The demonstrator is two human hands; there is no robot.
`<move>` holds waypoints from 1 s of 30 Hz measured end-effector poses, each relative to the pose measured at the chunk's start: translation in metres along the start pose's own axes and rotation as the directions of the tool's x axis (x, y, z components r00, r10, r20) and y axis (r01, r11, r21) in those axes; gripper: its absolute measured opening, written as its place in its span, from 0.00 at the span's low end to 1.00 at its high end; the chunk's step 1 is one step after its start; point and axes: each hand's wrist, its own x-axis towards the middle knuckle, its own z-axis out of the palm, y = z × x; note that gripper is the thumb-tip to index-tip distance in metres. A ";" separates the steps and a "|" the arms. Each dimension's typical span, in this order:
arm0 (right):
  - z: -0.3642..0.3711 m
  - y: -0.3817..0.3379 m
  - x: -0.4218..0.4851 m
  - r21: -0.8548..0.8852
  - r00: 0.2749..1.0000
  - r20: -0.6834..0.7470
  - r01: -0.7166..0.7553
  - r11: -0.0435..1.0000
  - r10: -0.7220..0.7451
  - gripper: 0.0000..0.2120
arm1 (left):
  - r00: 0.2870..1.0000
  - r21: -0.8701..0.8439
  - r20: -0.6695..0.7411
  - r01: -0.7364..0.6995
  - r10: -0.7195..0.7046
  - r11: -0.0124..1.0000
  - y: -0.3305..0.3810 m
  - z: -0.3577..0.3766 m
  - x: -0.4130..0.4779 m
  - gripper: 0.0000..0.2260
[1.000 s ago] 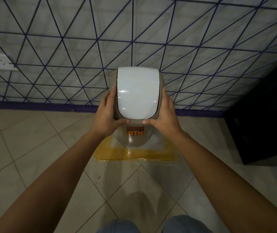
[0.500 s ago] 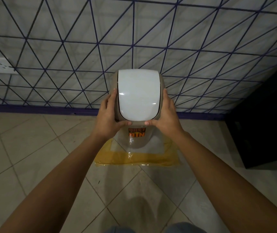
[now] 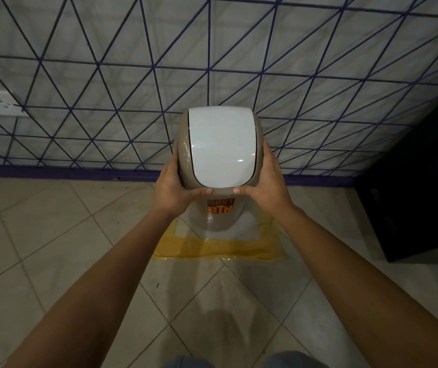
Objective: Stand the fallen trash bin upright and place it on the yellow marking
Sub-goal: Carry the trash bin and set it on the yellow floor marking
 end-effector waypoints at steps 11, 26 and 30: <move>0.001 -0.005 -0.006 0.002 0.999 -0.022 0.034 0.999 -0.034 0.58 | 0.995 0.134 -0.050 -0.078 0.086 0.988 0.009 0.001 -0.006 0.51; 0.005 -0.006 -0.008 -0.031 0.999 -0.038 0.016 0.999 -0.017 0.56 | 0.996 0.110 -0.037 -0.078 0.082 0.991 0.006 -0.001 -0.001 0.46; 0.006 -0.007 -0.009 -0.037 0.999 -0.039 0.014 0.999 -0.015 0.56 | 0.995 0.111 -0.040 -0.082 0.087 0.990 0.006 0.000 0.000 0.46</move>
